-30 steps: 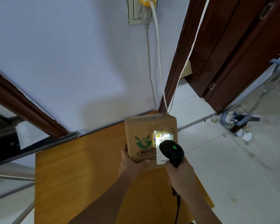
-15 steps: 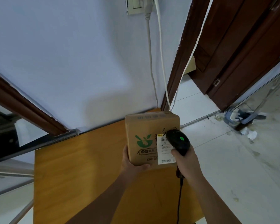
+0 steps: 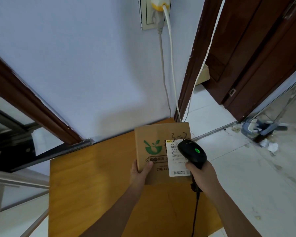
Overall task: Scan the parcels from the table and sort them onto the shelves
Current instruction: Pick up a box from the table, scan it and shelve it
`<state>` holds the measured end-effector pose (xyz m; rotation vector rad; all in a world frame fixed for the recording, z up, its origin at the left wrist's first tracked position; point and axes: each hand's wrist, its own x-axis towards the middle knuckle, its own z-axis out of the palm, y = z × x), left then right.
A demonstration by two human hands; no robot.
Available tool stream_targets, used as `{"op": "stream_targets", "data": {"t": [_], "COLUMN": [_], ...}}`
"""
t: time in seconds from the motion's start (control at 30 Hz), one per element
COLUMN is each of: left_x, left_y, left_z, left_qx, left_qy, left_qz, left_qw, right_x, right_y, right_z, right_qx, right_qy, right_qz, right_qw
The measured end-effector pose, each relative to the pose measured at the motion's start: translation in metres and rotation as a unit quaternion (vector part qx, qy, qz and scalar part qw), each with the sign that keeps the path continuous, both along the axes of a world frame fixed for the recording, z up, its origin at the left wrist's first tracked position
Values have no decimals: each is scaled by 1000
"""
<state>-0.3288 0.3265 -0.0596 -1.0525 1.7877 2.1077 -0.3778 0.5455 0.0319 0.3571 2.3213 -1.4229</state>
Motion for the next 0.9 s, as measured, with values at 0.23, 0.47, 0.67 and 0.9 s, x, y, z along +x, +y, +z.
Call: {"op": "stream_targets", "data": {"t": [0.23, 0.47, 0.67, 0.9], "left_x": [25, 93, 183, 278], "left_y": [-20, -53, -79, -103], "left_z": [62, 106, 139, 171], "left_qx": [-1, -4, -3, -5], "left_qy": [29, 75, 128, 181], "left_qz": [21, 17, 22, 57], "left_qw": [999, 997, 992, 982], "right_x": [43, 130, 228, 301], "right_y": [-22, -49, -75, -99], "right_z": [50, 108, 147, 172], "right_qx": [18, 10, 13, -36], "right_qy": [49, 94, 136, 158], "right_qz": [58, 88, 116, 187], "right_qw": [997, 992, 984, 969]}}
